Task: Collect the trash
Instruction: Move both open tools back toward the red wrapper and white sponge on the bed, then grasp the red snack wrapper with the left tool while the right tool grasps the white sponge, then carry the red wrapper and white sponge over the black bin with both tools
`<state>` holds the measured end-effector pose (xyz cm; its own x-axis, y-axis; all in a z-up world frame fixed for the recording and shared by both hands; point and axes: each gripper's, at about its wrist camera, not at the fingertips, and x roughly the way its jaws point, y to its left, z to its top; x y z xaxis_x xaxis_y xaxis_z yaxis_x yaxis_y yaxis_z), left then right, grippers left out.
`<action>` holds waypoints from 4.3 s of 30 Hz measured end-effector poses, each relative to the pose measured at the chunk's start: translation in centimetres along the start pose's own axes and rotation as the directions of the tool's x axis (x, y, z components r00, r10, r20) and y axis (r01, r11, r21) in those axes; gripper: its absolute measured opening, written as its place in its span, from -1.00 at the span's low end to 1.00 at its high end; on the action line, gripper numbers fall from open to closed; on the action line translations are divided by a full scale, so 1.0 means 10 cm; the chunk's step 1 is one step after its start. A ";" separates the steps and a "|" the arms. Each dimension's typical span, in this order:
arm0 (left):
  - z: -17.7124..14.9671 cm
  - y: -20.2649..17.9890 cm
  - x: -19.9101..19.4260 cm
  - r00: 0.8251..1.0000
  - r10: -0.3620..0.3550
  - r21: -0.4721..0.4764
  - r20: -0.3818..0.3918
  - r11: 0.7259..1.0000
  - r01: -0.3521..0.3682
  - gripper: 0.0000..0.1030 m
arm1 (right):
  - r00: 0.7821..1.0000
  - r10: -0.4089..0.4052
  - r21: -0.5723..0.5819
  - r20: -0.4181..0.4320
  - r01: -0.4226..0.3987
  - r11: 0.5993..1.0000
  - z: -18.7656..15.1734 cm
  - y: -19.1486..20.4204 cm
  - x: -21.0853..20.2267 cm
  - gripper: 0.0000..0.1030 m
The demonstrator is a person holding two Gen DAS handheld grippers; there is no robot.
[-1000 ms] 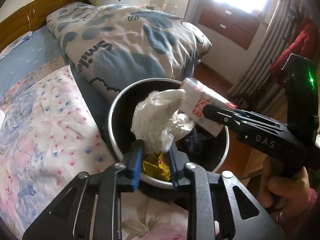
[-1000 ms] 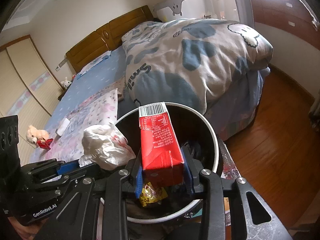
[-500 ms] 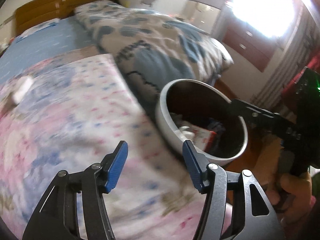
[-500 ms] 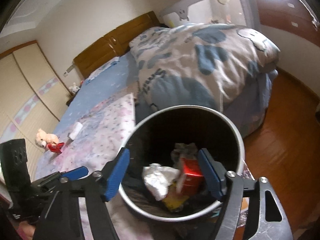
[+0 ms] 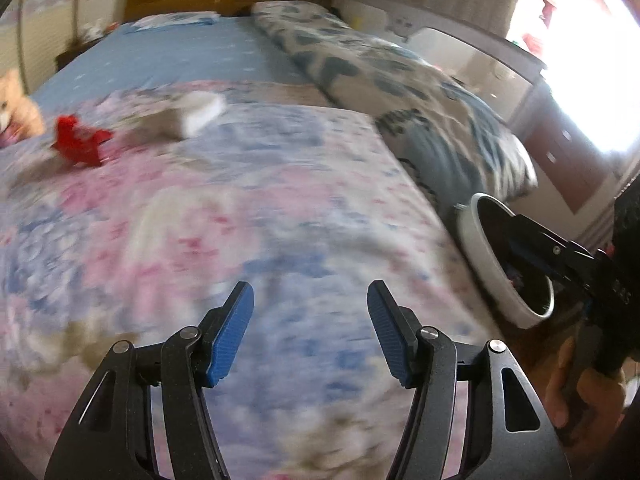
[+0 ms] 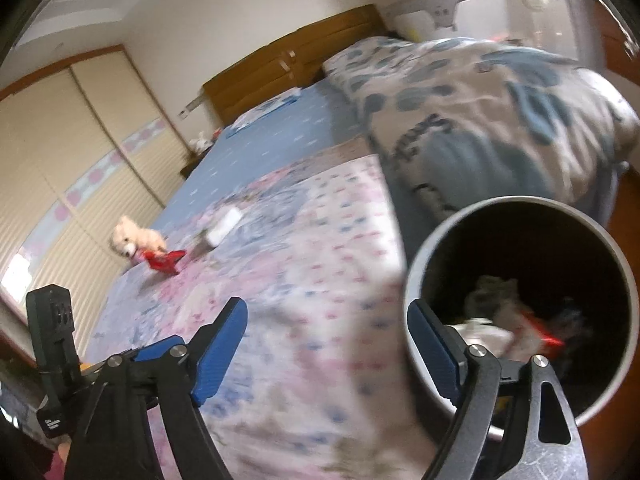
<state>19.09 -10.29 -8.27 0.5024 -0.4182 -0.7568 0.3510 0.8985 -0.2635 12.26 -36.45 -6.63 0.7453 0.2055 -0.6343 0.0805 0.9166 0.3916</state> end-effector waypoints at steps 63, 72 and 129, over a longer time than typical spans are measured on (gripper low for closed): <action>0.89 2.15 0.37 0.991 0.103 -0.347 0.080 0.935 -0.069 -0.99 | 0.966 0.188 0.007 -0.179 -0.190 0.982 0.61 1.41 2.42 -0.80; 0.86 2.05 0.24 0.992 0.106 -0.355 0.074 0.932 -0.073 -0.51 | 0.956 0.230 0.062 -0.181 -0.222 0.973 0.39 1.11 1.89 -0.84; -0.02 -0.21 -0.14 1.000 -0.028 0.034 0.013 0.999 0.028 -0.92 | 0.991 0.125 0.087 -0.053 -0.120 0.989 -0.36 -0.03 -0.05 -0.87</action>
<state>17.47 -11.54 -6.80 0.5028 -0.4453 -0.7409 0.3913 0.8815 -0.2643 9.49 -35.56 -8.82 0.7132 0.3365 -0.6149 0.0474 0.8521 0.5212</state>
